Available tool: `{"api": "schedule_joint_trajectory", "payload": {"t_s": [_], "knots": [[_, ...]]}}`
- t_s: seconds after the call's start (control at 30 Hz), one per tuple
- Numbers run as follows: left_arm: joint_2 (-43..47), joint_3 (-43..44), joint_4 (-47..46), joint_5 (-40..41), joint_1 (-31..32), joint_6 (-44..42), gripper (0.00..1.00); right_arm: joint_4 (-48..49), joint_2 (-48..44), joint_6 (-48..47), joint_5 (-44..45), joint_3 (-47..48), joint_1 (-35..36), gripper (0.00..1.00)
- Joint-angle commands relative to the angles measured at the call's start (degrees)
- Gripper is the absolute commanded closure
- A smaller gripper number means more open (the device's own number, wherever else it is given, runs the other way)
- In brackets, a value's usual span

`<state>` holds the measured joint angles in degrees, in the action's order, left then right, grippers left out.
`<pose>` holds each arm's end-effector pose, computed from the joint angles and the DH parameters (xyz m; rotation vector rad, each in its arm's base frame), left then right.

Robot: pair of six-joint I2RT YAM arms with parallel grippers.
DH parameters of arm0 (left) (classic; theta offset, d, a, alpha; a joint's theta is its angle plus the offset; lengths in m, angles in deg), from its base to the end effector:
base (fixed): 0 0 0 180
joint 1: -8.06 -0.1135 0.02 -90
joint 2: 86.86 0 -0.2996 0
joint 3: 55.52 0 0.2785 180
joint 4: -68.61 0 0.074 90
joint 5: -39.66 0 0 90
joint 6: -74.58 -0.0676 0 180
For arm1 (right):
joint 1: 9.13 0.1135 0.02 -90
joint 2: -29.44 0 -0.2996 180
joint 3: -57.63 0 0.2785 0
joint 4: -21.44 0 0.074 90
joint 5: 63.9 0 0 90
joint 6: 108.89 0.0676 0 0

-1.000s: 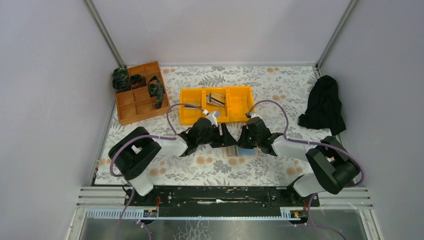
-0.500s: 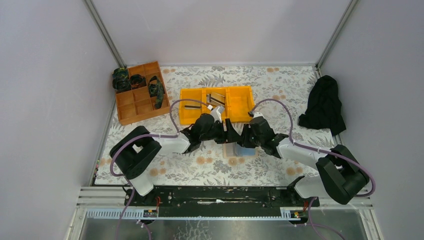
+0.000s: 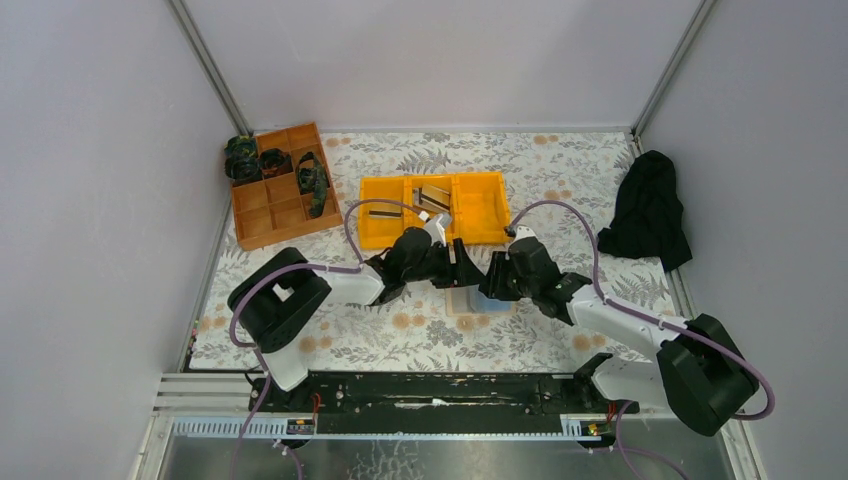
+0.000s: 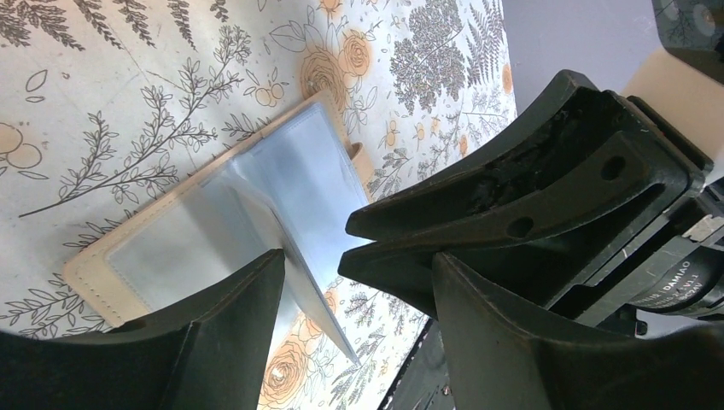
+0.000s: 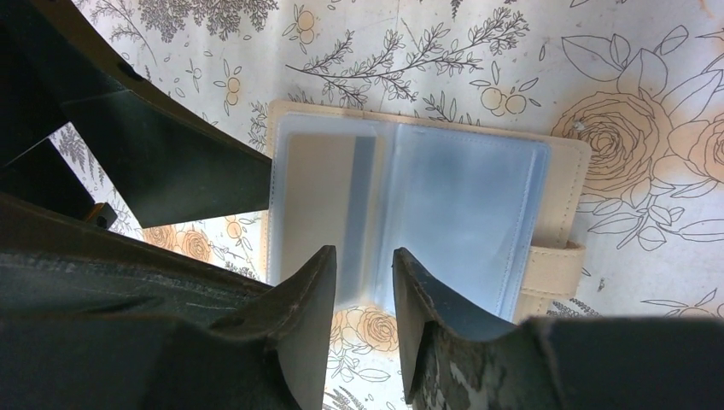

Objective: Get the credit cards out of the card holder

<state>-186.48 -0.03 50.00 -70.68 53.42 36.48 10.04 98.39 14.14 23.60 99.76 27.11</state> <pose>0.2601 -0.2968 0.1558 0.1277 2.2955 -1.3522 0.2177 0.1633 0.1799 -0.0900 2.3304 0.6851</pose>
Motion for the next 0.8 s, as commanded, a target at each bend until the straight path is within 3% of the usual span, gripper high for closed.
{"api": "schedule_joint_trajectory", "payload": {"t_s": [0.0,0.2,0.77], "knots": [[-1.37,1.33,-1.68,-0.56,0.69,-0.66,0.29,3.39,-2.78,-0.25,-4.02,0.43,0.47,0.6],[-1.91,1.6,-0.66,0.35,0.72,-0.64,0.29,4.47,-3.56,-1.74,-8.05,0.78,1.23,0.6],[-4.39,2.73,-0.95,0.7,0.71,1.0,0.28,0.4,-11.86,-3.4,-6.57,-0.24,3.82,0.6]]}}
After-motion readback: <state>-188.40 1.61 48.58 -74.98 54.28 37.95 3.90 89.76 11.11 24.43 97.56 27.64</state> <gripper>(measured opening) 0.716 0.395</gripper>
